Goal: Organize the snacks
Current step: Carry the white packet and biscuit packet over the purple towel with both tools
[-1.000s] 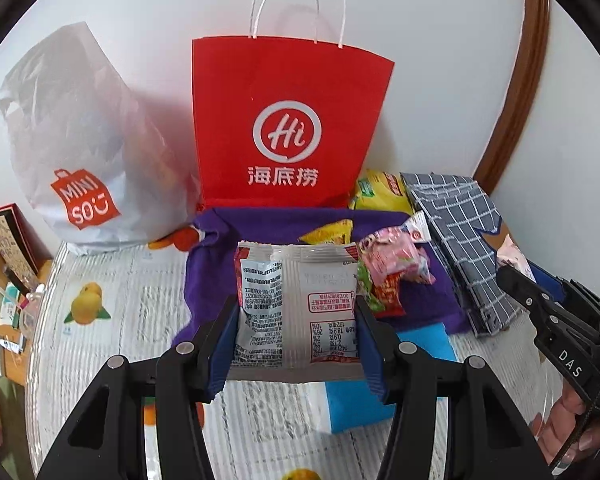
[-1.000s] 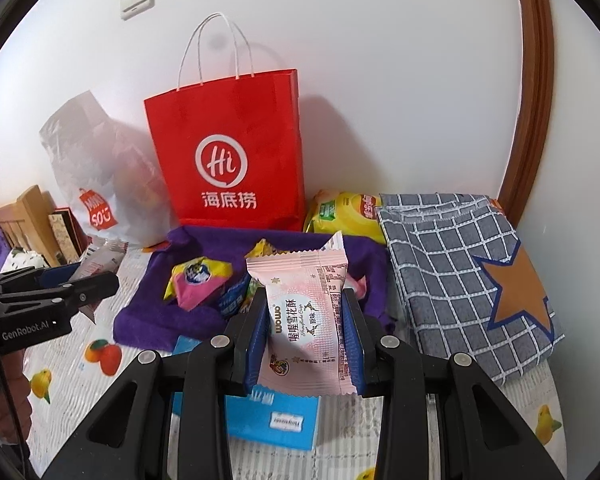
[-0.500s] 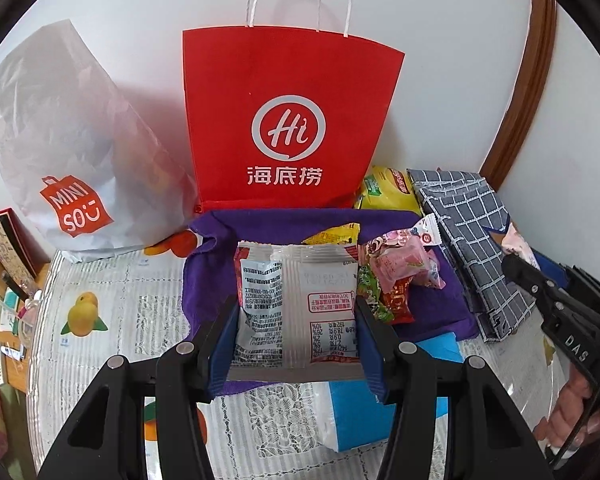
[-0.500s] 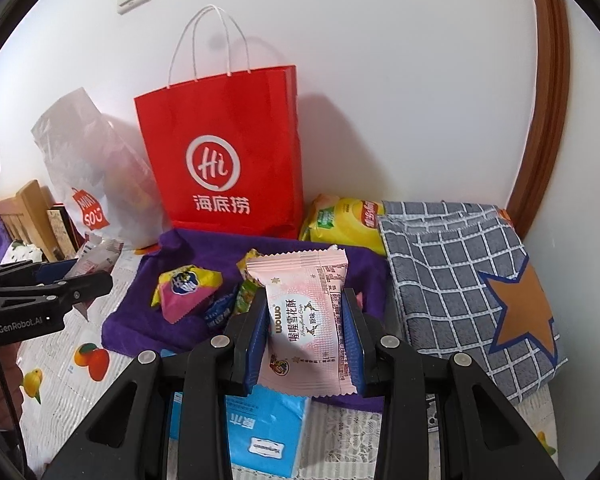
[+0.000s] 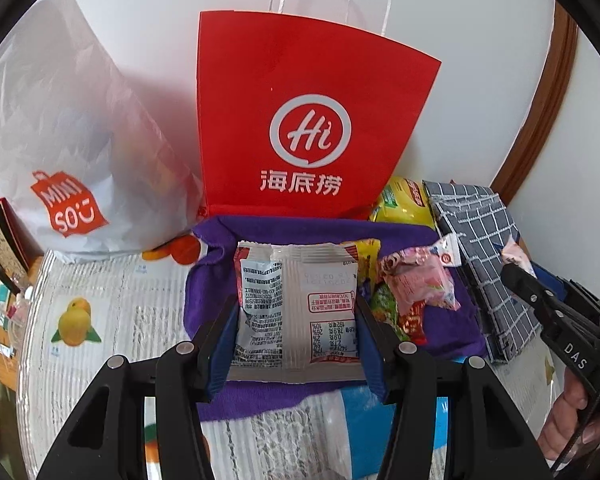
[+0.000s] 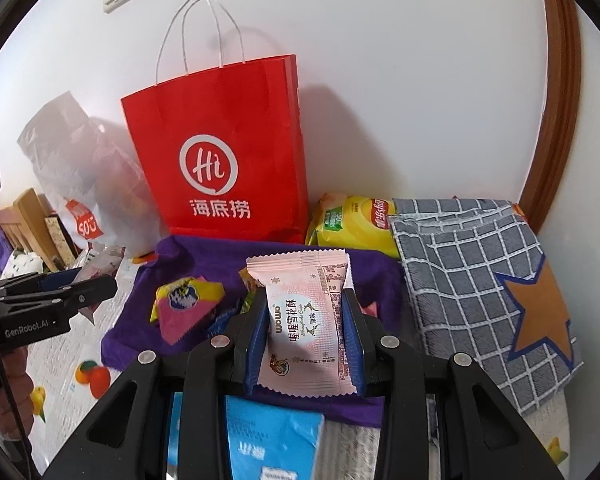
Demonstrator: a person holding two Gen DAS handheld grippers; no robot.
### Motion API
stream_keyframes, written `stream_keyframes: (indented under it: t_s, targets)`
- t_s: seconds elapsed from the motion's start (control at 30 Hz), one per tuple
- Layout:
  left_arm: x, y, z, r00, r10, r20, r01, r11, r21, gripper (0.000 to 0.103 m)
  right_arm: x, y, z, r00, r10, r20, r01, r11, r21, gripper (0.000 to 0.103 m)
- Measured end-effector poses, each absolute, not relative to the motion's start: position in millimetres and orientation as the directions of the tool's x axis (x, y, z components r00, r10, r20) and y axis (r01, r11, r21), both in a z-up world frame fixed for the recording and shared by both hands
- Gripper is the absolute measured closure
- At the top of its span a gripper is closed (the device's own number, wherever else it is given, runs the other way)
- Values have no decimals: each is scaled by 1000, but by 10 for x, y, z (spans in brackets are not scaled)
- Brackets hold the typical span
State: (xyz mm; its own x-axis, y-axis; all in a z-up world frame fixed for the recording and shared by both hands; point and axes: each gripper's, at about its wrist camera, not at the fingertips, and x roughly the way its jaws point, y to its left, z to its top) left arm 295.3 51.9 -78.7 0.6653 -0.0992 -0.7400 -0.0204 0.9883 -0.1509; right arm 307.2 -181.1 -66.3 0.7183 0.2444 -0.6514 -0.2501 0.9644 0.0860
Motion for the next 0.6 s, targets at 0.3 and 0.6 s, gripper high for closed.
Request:
stream_keyframes:
  t_s: [0.3,0.6]
  targets:
    - [3269,437,-855,662,-113,-741,-9,987,-159,51,3411,-1644,-730,709,279,-648,-263,957,124,68]
    - [3550,309,-968,656,-137,-743,32,988,-154,51,3718,-1507,-868,696,283,-660,-278,954,115,68]
